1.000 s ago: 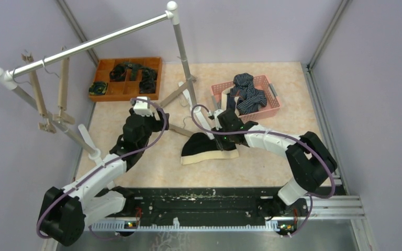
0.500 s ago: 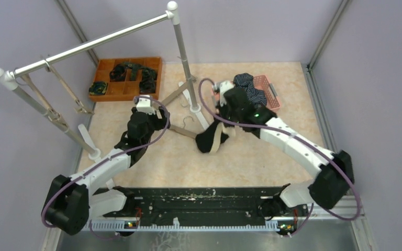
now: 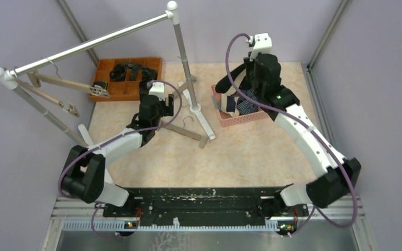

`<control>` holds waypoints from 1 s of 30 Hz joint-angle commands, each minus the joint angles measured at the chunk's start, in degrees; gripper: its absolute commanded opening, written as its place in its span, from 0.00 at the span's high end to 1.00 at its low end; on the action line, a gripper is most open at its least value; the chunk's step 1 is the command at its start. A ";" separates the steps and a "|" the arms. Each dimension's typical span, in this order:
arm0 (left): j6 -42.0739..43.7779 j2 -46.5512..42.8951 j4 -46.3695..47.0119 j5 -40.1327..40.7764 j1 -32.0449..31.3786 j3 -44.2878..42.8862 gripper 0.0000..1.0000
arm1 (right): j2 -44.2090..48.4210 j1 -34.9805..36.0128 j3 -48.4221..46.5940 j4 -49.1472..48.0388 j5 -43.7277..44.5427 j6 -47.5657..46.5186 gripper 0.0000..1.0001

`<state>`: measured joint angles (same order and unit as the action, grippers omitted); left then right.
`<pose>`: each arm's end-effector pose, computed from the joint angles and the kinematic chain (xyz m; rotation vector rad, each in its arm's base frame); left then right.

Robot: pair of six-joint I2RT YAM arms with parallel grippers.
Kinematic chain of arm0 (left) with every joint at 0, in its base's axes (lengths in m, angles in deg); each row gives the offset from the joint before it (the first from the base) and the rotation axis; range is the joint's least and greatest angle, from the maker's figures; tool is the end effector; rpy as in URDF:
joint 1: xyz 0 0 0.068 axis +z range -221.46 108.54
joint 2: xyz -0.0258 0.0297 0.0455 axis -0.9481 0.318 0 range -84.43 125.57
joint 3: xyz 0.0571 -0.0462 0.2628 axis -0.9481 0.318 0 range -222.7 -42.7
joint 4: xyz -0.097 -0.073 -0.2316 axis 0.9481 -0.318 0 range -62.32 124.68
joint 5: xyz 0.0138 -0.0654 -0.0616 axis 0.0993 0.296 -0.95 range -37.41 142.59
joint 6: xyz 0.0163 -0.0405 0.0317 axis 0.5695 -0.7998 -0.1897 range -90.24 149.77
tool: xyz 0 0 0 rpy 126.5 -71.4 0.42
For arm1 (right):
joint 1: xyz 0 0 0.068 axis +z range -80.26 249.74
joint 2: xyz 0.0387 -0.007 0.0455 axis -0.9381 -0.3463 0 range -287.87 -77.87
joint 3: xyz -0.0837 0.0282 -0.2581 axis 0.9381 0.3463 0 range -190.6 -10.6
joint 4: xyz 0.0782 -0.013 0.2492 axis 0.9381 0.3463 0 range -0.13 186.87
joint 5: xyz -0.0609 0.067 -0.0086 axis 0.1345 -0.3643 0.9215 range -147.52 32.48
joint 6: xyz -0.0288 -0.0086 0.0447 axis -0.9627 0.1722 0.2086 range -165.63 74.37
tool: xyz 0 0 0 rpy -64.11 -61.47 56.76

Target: Remove the underwear clipped to the hanger

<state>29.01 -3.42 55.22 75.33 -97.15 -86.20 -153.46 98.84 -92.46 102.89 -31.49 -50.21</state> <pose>0.2870 -0.1228 0.2416 0.1286 1.8391 0.0480 0.2666 0.1306 0.4433 -0.1531 1.6699 -0.0608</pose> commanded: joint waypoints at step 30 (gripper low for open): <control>11.82 25.35 -1.49 -5.98 6.97 -19.77 0.02 | -13.10 -9.90 5.78 0.71 -17.73 12.72 0.41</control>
<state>38.63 20.34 53.10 73.04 -90.42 -103.08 -177.24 88.70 -85.93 106.43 -51.21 -36.09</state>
